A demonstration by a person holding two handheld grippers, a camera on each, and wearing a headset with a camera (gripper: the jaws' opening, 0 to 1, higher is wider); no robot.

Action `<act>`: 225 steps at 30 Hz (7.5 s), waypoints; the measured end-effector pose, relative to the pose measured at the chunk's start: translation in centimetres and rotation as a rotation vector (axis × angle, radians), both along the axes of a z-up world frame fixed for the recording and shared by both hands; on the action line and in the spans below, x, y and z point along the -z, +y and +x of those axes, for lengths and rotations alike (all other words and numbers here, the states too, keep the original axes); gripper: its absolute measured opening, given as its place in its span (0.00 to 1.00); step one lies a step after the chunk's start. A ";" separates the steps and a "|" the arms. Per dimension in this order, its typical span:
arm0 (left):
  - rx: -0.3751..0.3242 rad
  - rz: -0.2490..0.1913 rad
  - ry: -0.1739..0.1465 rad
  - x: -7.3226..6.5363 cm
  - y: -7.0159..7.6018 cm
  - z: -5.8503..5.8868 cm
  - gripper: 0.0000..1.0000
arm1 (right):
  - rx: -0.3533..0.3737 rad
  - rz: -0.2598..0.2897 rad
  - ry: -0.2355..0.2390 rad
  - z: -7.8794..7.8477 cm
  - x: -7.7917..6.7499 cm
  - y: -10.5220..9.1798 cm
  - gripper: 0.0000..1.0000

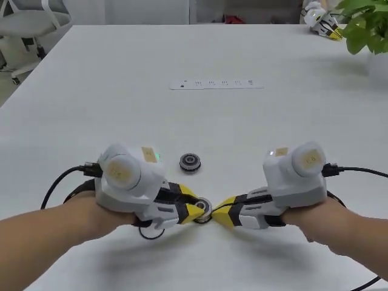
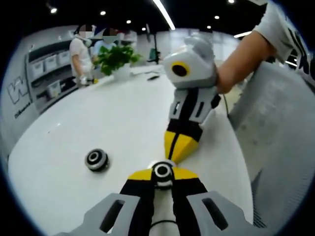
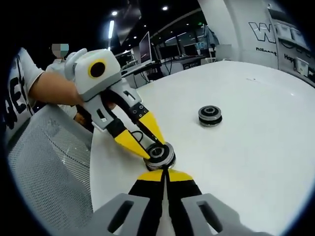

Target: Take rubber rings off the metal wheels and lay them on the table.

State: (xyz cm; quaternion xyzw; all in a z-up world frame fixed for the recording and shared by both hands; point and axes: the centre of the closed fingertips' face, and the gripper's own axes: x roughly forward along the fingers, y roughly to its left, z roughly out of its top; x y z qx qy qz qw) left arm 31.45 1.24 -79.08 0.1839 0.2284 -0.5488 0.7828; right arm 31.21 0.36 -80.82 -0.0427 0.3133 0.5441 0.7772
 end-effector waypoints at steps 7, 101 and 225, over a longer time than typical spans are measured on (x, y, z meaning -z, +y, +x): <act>0.004 0.016 -0.019 0.0 0.0 -0.1 0.12 | 0.040 0.033 0.033 0.2 -0.3 -0.3 0.00; -0.006 -0.121 -0.005 -4.3 1.9 -1.7 0.49 | 0.048 0.162 0.056 -0.2 -3.5 1.0 0.00; -0.213 -0.118 0.031 -5.4 14.0 -6.2 0.96 | -0.077 0.096 0.073 -2.1 -1.9 8.6 0.16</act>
